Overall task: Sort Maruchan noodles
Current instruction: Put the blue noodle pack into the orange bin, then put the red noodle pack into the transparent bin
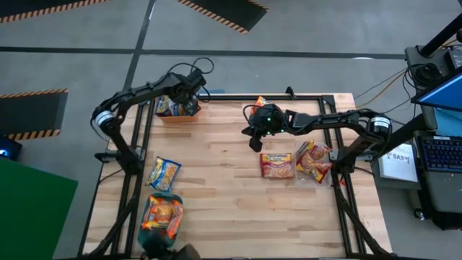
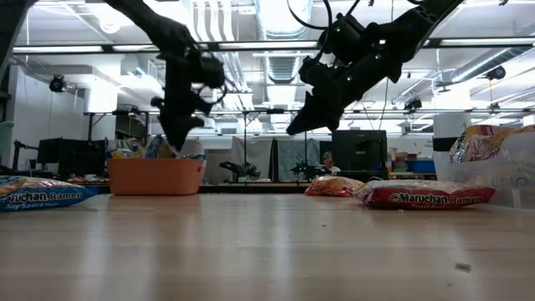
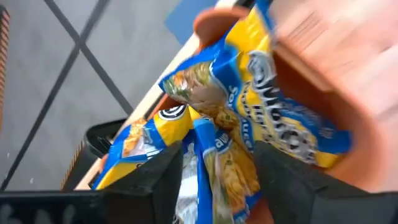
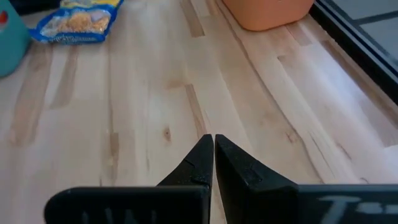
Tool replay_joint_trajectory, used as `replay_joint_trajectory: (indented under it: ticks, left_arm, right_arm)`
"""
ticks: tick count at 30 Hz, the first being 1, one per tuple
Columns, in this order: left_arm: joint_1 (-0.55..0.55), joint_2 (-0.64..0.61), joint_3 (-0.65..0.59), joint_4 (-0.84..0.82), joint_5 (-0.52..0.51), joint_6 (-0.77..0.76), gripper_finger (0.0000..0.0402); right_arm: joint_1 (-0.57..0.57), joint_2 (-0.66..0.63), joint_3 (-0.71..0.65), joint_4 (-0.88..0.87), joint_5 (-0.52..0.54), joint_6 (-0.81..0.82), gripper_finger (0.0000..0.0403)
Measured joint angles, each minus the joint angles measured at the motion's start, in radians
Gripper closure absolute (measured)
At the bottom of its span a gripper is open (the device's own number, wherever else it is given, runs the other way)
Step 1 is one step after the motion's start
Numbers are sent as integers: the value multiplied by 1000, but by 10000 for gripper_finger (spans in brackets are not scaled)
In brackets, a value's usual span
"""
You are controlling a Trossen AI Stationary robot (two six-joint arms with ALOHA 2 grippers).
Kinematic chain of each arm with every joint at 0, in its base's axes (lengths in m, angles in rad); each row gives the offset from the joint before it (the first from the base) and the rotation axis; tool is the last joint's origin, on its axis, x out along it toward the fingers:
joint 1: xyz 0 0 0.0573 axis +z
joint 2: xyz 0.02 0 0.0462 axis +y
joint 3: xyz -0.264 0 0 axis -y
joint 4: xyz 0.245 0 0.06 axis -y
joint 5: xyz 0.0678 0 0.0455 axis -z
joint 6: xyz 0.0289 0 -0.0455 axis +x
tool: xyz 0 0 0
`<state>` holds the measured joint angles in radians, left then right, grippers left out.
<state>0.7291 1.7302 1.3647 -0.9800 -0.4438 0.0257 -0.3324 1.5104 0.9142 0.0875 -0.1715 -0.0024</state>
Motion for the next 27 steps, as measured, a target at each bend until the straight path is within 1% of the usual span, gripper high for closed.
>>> replay_joint_trajectory:
  ticks: [3, 6, 11, 14, 18, 20, 23, 27]
  left_arm:
    - [-30, -67, 0, 5, -1, 0, 204]
    - [-68, -140, 0, 35, -2, 0, 193]
    - [-160, -266, -12, 111, 2, 9, 192]
    - [-231, -350, -63, 212, 22, 11, 195]
    - [-335, -455, -186, 392, 63, 16, 197]
    - [-388, -498, -248, 482, 65, 16, 198]
    - [-456, -554, -336, 602, 65, 15, 198]
    - [-524, -602, -435, 730, 65, 27, 198]
  right_arm:
    - [5, -15, 0, -7, -1, 43, 394]
    - [14, -39, 0, -22, -7, 83, 394]
    - [61, -95, 18, -113, -10, 142, 394]
    - [115, -123, 42, -193, -11, 176, 394]
    - [182, -135, 87, -362, -12, 224, 394]
    - [202, -134, 110, -473, -12, 249, 394]
    - [222, -109, 141, -631, -12, 303, 394]
    - [248, -58, 153, -893, -11, 352, 394]
